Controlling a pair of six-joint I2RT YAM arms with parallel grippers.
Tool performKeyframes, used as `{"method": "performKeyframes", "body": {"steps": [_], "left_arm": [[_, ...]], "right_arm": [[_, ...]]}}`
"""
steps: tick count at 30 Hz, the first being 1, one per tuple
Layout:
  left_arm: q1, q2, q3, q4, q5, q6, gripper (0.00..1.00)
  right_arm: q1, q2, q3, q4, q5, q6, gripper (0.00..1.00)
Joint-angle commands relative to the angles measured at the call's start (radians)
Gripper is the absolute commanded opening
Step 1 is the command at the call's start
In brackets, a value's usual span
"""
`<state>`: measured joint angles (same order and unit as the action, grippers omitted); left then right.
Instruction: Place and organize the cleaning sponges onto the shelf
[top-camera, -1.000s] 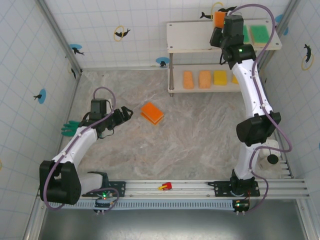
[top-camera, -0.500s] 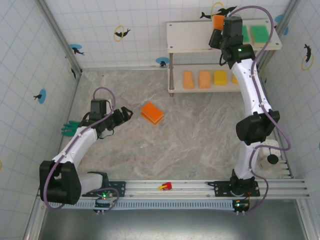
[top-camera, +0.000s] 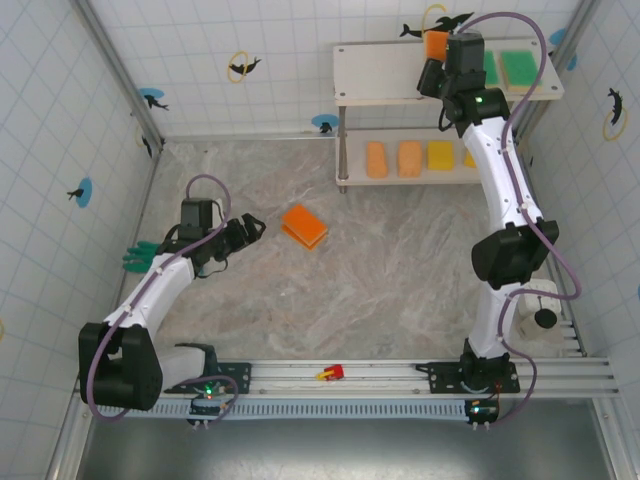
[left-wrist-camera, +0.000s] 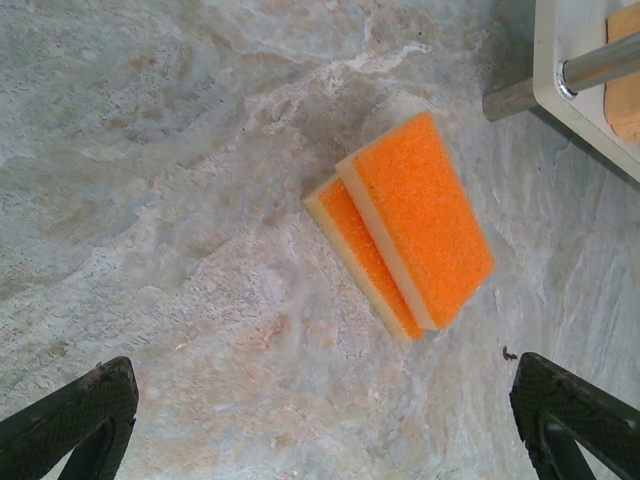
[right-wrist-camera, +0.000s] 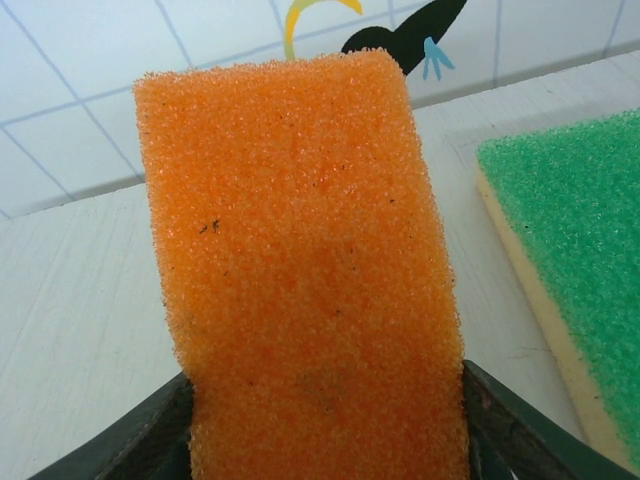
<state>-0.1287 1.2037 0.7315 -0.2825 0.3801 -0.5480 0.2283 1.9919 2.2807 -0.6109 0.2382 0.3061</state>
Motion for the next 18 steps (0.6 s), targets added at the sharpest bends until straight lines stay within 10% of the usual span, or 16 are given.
{"method": "performKeyframes", "body": {"steps": [1,18], "left_arm": [[0.009,-0.023,-0.006,-0.007,-0.008,0.023,0.97],[0.011,-0.026,-0.018,0.001,-0.008,0.023,0.97]], "right_arm": [[0.002,0.025,0.046,-0.012,-0.002,0.011,0.65],[0.018,0.026,0.047,-0.007,0.021,0.014,0.72]]}}
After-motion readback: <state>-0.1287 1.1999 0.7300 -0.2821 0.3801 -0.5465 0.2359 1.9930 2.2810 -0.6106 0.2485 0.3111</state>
